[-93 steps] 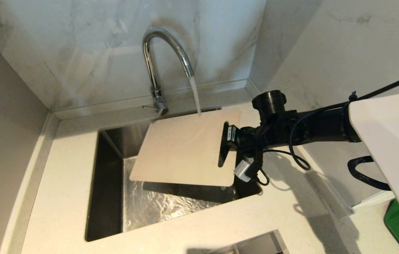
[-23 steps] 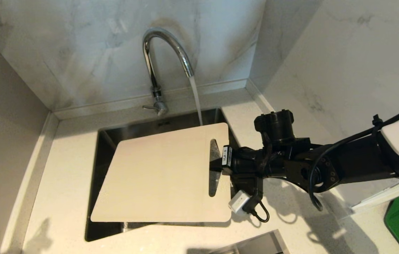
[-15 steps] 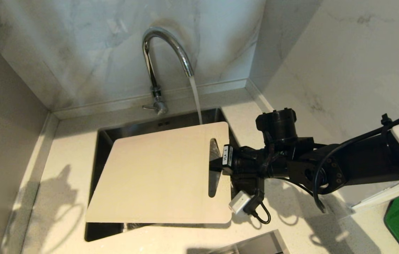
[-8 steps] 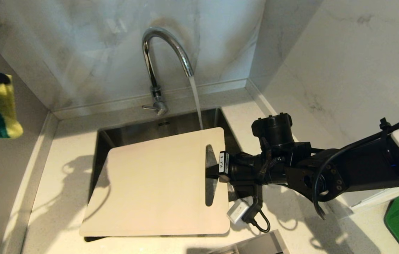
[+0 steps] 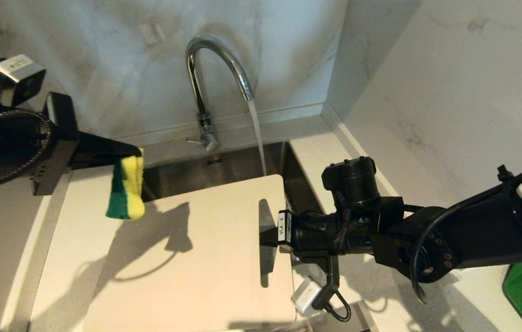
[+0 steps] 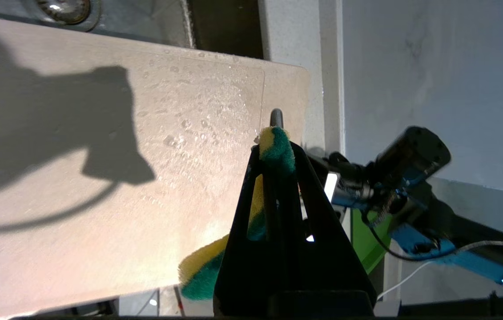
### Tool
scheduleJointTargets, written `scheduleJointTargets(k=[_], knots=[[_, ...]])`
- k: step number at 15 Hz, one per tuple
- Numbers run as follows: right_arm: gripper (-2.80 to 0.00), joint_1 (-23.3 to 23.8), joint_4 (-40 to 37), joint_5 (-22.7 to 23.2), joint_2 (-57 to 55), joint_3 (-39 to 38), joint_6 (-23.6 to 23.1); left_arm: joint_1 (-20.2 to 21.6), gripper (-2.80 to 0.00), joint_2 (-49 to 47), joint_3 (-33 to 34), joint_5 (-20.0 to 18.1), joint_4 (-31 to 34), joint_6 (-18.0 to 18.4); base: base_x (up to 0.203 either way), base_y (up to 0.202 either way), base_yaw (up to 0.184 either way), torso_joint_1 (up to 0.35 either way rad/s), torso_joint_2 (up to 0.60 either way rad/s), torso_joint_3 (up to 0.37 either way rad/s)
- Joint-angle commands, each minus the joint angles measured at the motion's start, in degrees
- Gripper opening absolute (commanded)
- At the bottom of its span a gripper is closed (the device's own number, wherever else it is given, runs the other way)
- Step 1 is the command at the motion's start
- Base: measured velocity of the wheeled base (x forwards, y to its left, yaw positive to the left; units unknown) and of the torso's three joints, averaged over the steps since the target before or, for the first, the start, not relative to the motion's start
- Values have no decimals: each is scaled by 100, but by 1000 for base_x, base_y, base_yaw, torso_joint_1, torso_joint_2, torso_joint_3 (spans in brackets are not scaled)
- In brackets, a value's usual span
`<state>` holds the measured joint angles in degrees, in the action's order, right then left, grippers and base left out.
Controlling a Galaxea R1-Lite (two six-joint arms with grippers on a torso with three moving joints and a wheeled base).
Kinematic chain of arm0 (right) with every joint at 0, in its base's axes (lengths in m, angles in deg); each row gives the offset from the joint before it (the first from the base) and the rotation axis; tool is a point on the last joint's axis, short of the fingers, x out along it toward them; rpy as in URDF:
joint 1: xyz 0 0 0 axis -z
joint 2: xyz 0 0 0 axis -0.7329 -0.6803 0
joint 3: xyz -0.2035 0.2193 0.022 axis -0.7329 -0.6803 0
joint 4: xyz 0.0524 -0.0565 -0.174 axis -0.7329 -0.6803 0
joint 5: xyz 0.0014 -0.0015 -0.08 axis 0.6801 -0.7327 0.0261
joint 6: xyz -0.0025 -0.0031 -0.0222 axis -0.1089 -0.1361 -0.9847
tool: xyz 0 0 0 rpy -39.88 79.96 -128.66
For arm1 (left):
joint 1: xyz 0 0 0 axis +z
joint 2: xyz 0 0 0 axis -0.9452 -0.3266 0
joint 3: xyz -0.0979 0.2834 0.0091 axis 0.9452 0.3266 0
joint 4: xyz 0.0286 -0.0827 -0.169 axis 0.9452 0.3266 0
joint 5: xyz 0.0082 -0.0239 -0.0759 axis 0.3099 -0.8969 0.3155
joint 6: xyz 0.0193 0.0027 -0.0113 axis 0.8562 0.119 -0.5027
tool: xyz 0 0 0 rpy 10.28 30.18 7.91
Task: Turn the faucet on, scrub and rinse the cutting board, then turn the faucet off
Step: Scrub the cutting board underwater
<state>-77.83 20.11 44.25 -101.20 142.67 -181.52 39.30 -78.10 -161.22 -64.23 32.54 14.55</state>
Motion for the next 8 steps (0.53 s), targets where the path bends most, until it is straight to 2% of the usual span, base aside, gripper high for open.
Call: scheduleJointTargets(k=[1, 5, 8], knots=[[-280, -30, 18, 31, 44, -131, -80, -100, -280, -515, 132, -24, -291, -19, 0, 0, 0, 0, 0, 0], [-280, -42, 26, 16, 130, -251, -72, -443, -280, -1121, 117, 39, -360, 17, 0, 0, 0, 0, 0, 0], [-280, -33, 26, 14, 205, -273, -36, -493, -280, -1424, 106, 130, -841, 243, 0, 0, 0, 0, 0, 0]])
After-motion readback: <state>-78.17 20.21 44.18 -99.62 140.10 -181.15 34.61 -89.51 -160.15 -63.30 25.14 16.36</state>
